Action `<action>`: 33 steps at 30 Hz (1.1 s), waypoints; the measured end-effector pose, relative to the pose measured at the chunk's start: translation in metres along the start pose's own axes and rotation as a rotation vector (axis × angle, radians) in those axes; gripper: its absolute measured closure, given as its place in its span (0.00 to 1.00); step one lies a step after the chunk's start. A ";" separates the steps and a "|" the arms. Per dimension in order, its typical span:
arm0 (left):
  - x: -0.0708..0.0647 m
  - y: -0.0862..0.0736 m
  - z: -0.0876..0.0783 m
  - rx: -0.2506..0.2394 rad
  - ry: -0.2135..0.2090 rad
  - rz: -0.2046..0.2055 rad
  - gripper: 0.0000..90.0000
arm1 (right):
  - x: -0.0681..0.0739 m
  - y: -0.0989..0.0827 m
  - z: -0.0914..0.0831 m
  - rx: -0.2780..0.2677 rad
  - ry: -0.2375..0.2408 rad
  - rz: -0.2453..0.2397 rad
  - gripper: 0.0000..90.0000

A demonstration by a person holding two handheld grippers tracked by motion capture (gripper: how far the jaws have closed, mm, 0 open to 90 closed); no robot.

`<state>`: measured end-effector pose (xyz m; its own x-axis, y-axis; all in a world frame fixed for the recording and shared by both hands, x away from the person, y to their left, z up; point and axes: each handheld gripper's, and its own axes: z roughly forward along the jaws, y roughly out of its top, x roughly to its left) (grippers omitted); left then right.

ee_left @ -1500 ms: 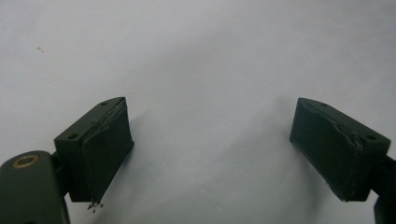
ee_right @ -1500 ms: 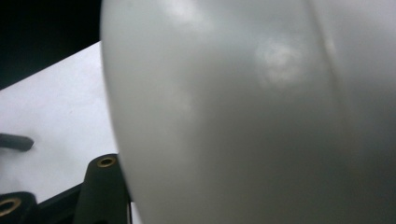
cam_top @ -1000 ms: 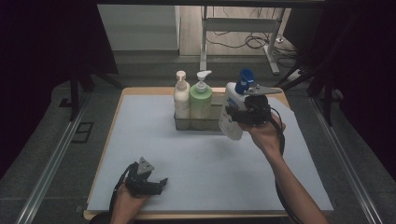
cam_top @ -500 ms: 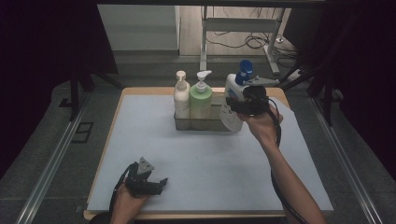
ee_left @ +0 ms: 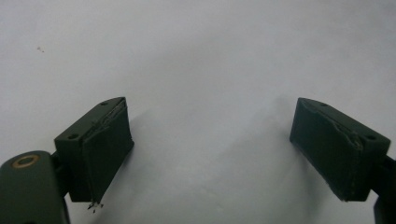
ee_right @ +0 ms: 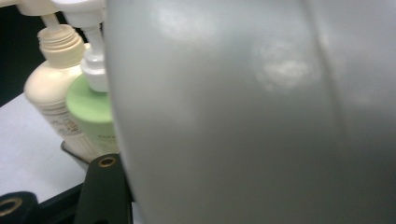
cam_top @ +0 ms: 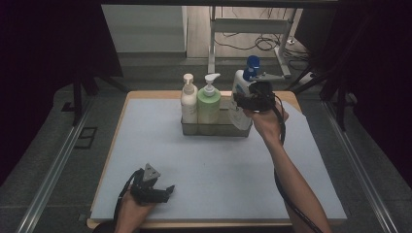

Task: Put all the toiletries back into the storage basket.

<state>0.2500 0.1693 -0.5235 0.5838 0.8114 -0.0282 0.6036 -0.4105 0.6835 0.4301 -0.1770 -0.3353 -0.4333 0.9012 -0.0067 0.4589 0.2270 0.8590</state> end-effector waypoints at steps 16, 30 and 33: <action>0.000 0.000 0.000 0.001 0.001 0.001 0.14 | -0.004 0.009 0.025 -0.007 -0.043 0.018 0.45; -0.001 0.000 0.000 0.003 0.003 -0.001 0.14 | -0.003 0.000 0.054 0.021 -0.063 0.008 0.45; -0.001 0.000 0.000 0.003 0.004 -0.002 0.14 | -0.003 -0.005 0.058 0.029 -0.060 0.012 0.45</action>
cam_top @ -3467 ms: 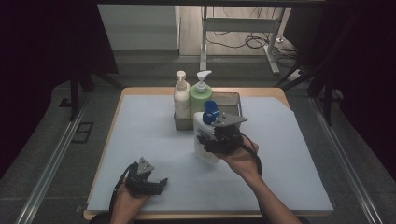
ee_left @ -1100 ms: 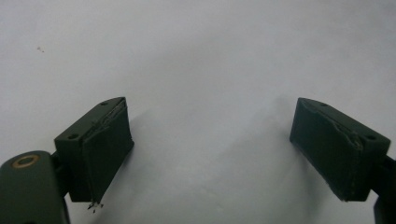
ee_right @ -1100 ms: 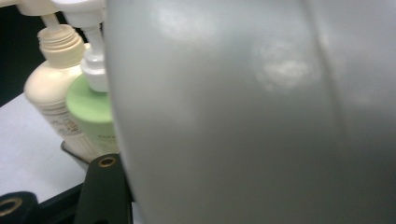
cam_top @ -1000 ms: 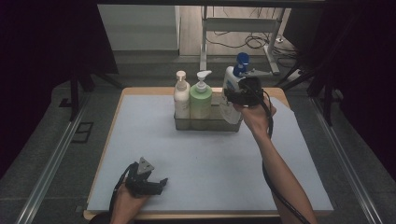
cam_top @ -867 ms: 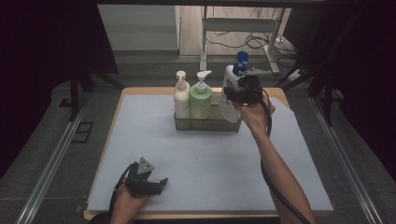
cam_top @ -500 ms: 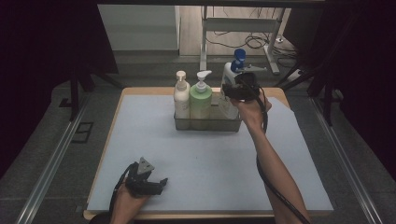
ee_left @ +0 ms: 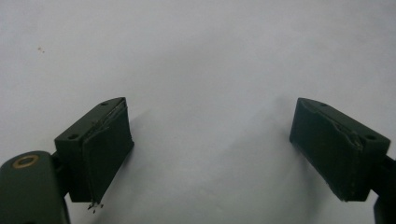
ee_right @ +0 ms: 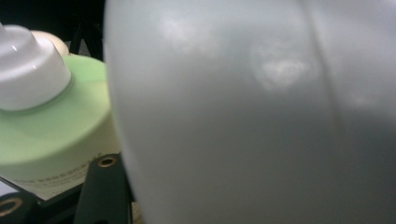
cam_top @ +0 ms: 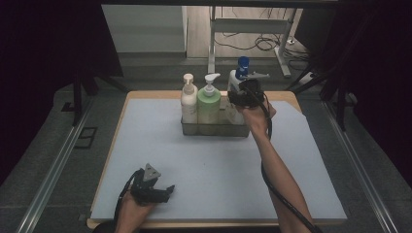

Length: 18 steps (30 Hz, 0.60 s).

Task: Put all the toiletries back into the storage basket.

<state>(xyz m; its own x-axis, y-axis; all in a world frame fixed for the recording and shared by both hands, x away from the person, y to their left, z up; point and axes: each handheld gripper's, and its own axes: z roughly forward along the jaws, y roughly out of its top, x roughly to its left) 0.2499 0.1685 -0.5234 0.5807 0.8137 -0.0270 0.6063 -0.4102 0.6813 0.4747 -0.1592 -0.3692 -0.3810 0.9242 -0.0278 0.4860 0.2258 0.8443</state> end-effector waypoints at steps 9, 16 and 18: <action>0.000 0.000 0.000 -0.001 0.002 -0.002 0.14 | 0.003 -0.010 0.004 0.016 0.015 0.000 0.45; 0.000 0.000 0.000 0.003 0.002 -0.002 0.14 | 0.005 -0.018 0.008 0.032 0.027 -0.005 0.45; 0.000 0.000 0.000 0.002 0.001 0.001 0.14 | 0.006 -0.022 0.010 0.033 0.027 -0.009 0.45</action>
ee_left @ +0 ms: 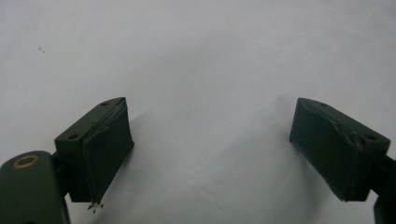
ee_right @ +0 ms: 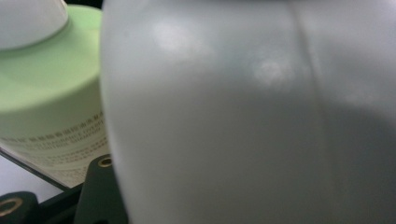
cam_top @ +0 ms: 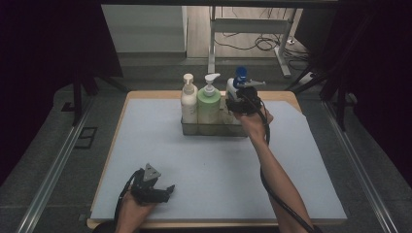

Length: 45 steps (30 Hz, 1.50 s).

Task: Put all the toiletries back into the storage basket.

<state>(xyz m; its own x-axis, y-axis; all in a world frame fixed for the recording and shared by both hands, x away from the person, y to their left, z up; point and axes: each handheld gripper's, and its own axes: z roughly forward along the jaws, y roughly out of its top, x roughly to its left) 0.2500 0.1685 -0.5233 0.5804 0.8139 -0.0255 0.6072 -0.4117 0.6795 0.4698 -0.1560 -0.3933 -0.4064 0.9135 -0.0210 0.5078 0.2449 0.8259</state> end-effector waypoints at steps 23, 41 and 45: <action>0.000 0.000 0.000 0.001 0.000 0.001 0.14 | -0.004 -0.015 0.012 0.031 0.011 0.017 0.43; 0.000 0.000 0.000 0.001 -0.001 0.000 0.14 | -0.008 -0.020 0.010 0.032 0.041 -0.007 0.40; 0.000 0.000 0.000 0.001 -0.001 0.000 0.14 | -0.009 -0.022 0.002 0.025 0.049 -0.021 0.40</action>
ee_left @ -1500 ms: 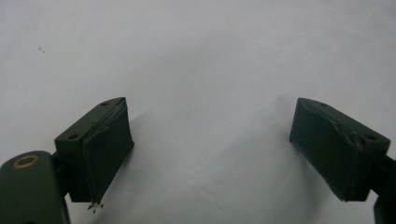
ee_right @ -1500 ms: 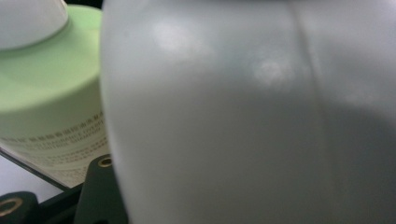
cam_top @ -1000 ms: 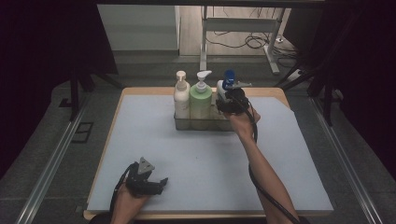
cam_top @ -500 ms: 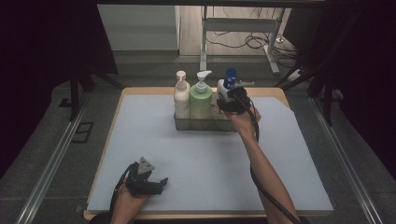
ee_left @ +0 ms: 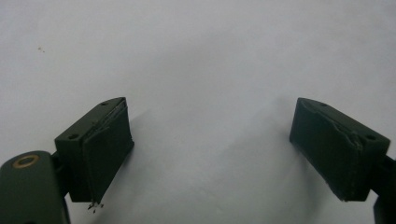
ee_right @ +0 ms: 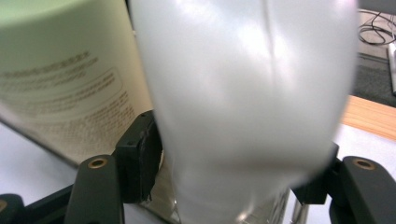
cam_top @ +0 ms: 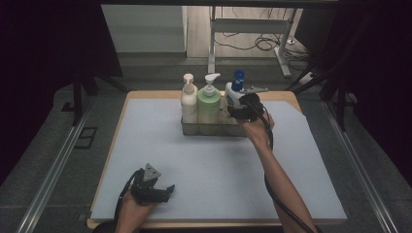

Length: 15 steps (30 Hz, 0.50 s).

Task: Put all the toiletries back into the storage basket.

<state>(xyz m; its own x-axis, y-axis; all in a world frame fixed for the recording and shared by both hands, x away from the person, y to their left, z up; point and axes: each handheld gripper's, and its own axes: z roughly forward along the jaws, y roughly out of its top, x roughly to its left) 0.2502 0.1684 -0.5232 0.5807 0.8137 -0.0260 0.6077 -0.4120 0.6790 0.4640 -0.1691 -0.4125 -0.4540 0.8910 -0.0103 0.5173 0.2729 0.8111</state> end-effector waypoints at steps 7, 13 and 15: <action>0.000 0.000 0.000 -0.001 0.000 -0.002 0.14 | -0.002 -0.008 -0.014 0.008 0.025 -0.016 0.44; 0.000 0.000 0.000 -0.002 0.001 -0.004 0.14 | -0.006 -0.017 -0.026 0.013 0.058 -0.009 0.47; 0.000 0.000 0.000 -0.001 0.001 -0.003 0.14 | -0.008 -0.019 -0.030 0.018 0.063 -0.009 0.49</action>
<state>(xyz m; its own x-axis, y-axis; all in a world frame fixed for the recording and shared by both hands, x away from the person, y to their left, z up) 0.2500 0.1681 -0.5232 0.5783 0.8154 -0.0269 0.6087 -0.4092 0.6798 0.4360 -0.1922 -0.4102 -0.5031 0.8640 0.0199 0.5256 0.2876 0.8007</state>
